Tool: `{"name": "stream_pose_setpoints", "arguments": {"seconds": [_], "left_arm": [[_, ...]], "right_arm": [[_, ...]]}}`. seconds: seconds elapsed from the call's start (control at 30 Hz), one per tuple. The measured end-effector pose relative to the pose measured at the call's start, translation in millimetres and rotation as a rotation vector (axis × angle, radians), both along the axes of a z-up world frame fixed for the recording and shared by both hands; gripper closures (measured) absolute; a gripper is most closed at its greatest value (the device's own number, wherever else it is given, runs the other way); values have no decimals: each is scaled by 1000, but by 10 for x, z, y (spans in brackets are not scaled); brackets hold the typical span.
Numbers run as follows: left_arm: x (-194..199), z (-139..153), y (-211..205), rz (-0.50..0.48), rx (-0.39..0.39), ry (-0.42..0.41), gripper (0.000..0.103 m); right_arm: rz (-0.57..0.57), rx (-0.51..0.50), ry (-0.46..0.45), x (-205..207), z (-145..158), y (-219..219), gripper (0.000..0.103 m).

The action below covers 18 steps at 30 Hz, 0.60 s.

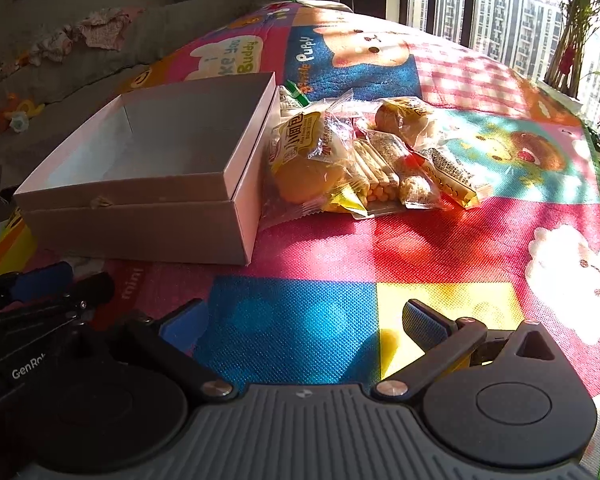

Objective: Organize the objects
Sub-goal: 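Grasp the white box wall with the left tool while the right tool reaches toward the snacks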

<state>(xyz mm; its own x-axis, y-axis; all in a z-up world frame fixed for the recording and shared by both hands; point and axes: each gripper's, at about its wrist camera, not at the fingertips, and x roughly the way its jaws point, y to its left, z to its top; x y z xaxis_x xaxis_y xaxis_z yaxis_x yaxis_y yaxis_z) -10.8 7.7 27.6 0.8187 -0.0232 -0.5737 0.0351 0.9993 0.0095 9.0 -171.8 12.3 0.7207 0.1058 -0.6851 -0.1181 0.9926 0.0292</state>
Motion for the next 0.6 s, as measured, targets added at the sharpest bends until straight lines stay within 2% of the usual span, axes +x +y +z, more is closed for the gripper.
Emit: {"name": "stream_pose_setpoints", "arguments": {"seconds": [0.17,0.2,0.27,0.3,0.33,0.37,0.43,0.6], "left_arm": [[-91,460,172,-3,-16,-91,57],[-86,552,211,0,-5,-113,57],[-8,715,286,7,39,-147,57],[55,773,325,14,62,-165,57],[132,803,374,25,78,-181,57],[224,819,434,38,90,-186,57],[441,812,550,53,88,-152,57],[997,631,869,87,-70,40,58]], "right_arm": [[5,-3,-164,-242,414,-112,0],[-2,5,-198,-280,462,-134,0],[-57,46,-330,-389,589,-211,0],[-72,56,-361,-411,634,-235,0],[-67,57,-364,-405,681,-245,0],[-15,51,-328,-336,763,-248,0],[59,56,-280,-253,847,-236,0],[117,54,-245,-96,938,-208,0]]}}
